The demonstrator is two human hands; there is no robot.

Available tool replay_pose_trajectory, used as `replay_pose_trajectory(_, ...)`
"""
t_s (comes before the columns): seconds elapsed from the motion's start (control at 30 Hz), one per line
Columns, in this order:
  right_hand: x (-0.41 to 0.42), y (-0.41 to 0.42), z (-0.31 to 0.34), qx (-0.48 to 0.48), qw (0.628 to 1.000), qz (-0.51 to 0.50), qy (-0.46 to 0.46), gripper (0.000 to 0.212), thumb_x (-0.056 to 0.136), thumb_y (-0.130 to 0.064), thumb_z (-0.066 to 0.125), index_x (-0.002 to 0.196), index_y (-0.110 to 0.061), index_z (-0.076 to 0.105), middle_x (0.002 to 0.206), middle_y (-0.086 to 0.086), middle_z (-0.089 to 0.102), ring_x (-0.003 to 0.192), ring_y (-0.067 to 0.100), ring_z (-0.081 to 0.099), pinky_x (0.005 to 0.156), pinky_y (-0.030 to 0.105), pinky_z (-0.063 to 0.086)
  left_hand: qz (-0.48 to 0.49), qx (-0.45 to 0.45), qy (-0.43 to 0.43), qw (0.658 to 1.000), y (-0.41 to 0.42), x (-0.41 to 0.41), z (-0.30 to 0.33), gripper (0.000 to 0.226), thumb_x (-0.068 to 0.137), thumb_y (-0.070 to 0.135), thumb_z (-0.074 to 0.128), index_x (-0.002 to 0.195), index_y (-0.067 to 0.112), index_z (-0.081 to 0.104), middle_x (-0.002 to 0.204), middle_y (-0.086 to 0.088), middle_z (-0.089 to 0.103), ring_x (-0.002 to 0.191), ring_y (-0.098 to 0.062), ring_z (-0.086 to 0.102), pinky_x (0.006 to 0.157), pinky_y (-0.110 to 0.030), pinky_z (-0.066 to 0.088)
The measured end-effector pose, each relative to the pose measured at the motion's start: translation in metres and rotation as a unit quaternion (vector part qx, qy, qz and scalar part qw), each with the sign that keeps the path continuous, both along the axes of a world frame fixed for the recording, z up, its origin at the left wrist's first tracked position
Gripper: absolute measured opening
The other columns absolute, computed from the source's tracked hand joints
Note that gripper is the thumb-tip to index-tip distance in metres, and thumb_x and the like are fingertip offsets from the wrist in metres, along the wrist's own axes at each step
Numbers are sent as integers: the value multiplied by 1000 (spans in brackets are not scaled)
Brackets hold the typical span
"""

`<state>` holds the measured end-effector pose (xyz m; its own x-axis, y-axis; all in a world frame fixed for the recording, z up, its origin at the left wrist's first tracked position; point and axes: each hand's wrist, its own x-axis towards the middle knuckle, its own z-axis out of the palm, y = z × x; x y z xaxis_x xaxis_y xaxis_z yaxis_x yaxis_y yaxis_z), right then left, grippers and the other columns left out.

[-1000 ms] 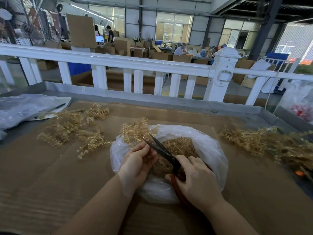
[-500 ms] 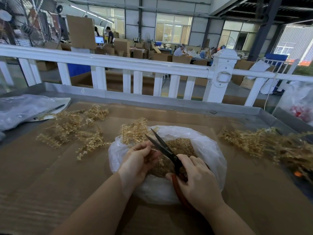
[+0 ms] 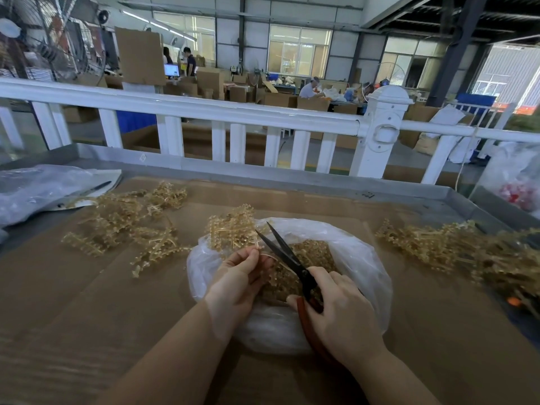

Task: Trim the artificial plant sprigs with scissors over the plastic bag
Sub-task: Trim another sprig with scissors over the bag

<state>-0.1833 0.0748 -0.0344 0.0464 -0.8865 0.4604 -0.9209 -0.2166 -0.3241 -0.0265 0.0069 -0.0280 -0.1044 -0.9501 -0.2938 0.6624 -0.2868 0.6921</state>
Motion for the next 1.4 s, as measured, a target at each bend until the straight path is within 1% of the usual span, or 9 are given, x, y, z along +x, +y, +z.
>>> replay_pose_trajectory(0.3,11,2,8,19,999,15,43,35,90,-54,44,116,-32,48,97,-11,59,95,9,53,74,19,42,-4,-8,-9,1000,-2,0,-3,20,94,2,49,77,9,58,70,-9,66,61,-15,66,51,-22,55)
replay_pose_trajectory(0.53,15,-1,6,38,997,12,68,24,88,-47,44,107,-32,47,89,-9,56,89,11,55,63,19,34,-38,-37,-14,999,-2,3,-6,16,95,2,47,84,6,59,85,-13,66,80,-21,63,77,-30,50)
replay_pose_trajectory(0.67,15,-1,7,31,998,19,60,23,89,-47,45,104,-31,49,81,-10,51,86,12,58,62,19,34,-43,-37,-2,998,-2,4,-6,16,94,3,48,83,6,59,81,-10,65,72,-17,63,63,-23,55)
replay_pose_trajectory(0.73,14,-1,9,30,997,29,60,23,90,-47,45,105,-31,49,82,-10,54,84,11,58,62,18,35,-40,-29,1,999,-1,5,-5,17,94,4,49,81,8,60,78,-7,65,69,-15,62,63,-22,53)
replay_pose_trajectory(0.83,13,-1,10,21,997,37,58,22,92,-46,44,106,-31,50,85,-9,60,83,10,59,64,18,37,-43,-29,-8,999,-1,5,-4,26,92,4,52,70,11,65,77,-6,65,69,-14,60,71,-25,47)
replay_pose_trajectory(0.93,13,-1,10,20,998,37,49,21,91,-46,45,105,-31,51,85,-9,61,82,9,58,65,17,37,-47,-44,-14,998,0,5,-6,40,90,3,53,55,14,68,75,-7,66,69,-13,61,72,-25,51)
replay_pose_trajectory(1.1,14,-2,6,23,999,29,25,23,89,-49,47,104,-32,50,89,-9,62,88,9,59,68,20,40,-50,-65,-1,997,-1,4,-9,17,90,-3,50,81,5,62,80,-9,67,69,-14,65,72,-22,54)
replay_pose_trajectory(1.2,16,-3,6,22,999,36,14,27,89,-54,49,105,-32,51,89,-10,62,87,8,59,71,20,44,-61,-68,11,996,-2,6,-10,15,90,-3,49,83,4,61,77,-10,67,66,-14,65,67,-21,56)
replay_pose_trajectory(1.4,19,-4,6,26,998,47,12,31,91,-57,45,106,-30,49,88,-9,61,86,9,59,73,21,46,-73,-51,21,996,-4,7,-12,15,88,-2,50,80,7,60,76,-8,65,68,-13,63,74,-22,52)
